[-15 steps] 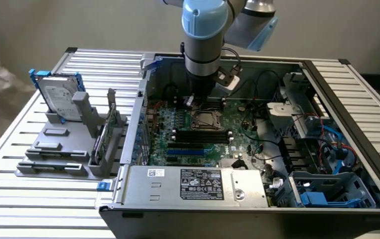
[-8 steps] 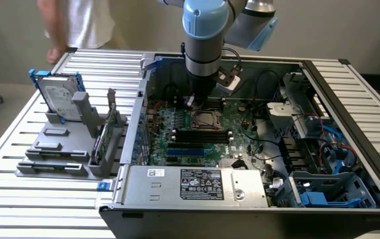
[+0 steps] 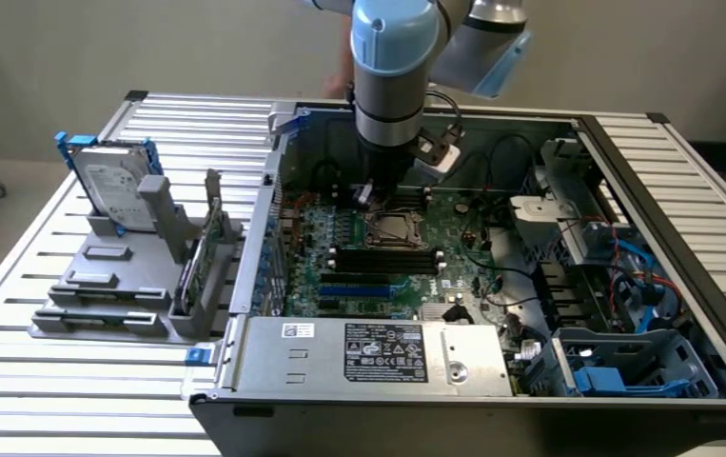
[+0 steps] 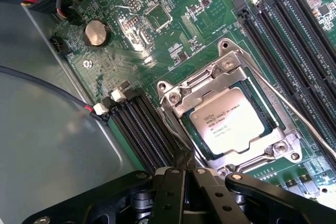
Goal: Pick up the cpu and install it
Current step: 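Close the cpu cover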
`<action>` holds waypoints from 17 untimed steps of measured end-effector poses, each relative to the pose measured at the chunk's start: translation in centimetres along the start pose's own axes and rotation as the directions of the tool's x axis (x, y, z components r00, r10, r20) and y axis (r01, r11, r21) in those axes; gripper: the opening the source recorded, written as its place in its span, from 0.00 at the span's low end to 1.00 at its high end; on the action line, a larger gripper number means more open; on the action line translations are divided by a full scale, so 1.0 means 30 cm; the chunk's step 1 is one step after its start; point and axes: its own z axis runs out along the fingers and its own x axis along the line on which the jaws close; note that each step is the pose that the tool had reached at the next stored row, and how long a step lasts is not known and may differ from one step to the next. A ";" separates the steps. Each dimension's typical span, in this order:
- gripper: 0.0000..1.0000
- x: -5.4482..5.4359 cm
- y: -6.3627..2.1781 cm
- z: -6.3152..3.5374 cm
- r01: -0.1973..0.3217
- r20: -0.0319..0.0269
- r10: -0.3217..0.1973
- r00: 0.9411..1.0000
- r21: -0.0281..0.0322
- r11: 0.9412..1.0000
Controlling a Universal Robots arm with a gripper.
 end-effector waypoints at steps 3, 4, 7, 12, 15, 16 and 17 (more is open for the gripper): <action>0.11 0.001 0.002 0.000 0.002 0.000 -0.002 1.000 0.001 1.000; 0.11 0.001 0.002 0.001 0.003 0.001 -0.003 1.000 0.001 1.000; 0.11 0.001 0.003 0.001 0.005 0.001 -0.005 1.000 0.001 1.000; 0.11 0.000 0.005 0.001 0.008 0.003 -0.008 1.000 0.001 1.000; 0.11 0.000 0.006 0.000 0.010 0.005 -0.010 1.000 0.000 1.000; 0.11 0.000 0.006 0.000 0.011 0.005 -0.011 1.000 0.000 1.000; 0.11 0.000 0.007 0.000 0.012 0.006 -0.012 1.000 0.000 1.000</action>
